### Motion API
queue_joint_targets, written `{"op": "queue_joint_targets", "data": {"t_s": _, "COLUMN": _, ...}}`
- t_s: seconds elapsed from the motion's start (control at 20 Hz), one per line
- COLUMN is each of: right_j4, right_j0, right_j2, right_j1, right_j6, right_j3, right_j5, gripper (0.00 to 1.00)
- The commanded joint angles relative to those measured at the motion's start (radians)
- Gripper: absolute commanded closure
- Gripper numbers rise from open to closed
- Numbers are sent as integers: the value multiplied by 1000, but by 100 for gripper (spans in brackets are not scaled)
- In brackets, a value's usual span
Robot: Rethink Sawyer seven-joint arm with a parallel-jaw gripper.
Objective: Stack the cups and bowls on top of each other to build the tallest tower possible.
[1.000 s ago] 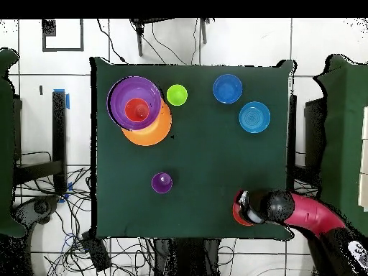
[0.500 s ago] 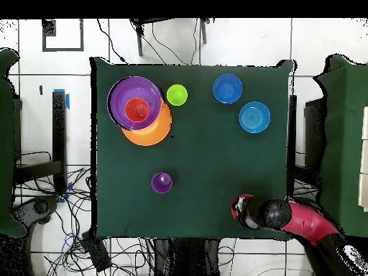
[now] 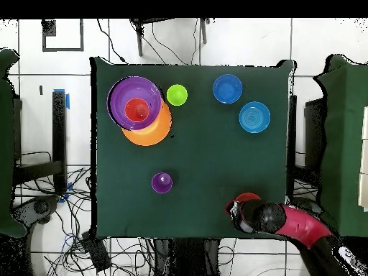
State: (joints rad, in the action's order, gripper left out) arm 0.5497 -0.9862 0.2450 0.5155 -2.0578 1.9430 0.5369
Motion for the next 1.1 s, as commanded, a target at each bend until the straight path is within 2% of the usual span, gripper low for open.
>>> {"op": "queue_joint_targets", "data": {"t_s": 0.05, "right_j4": 49, "right_j0": 32, "right_j2": 52, "right_j1": -53, "right_j6": 39, "right_j3": -7, "right_j5": -65, "gripper": 0}}
{"op": "queue_joint_targets", "data": {"t_s": 0.55, "right_j4": 49, "right_j0": 32, "right_j2": 61, "right_j1": -57, "right_j6": 43, "right_j3": -14, "right_j5": -68, "gripper": 0}}
{"op": "queue_joint_targets", "data": {"t_s": 0.9, "right_j4": 105, "right_j0": 51, "right_j2": 37, "right_j1": -120, "right_j6": 19, "right_j3": -77, "right_j5": -174, "gripper": 0}}
{"op": "queue_joint_targets", "data": {"t_s": 1.1, "right_j4": 112, "right_j0": 62, "right_j2": 35, "right_j1": -119, "right_j6": 14, "right_j3": -104, "right_j5": -195, "gripper": 0}}
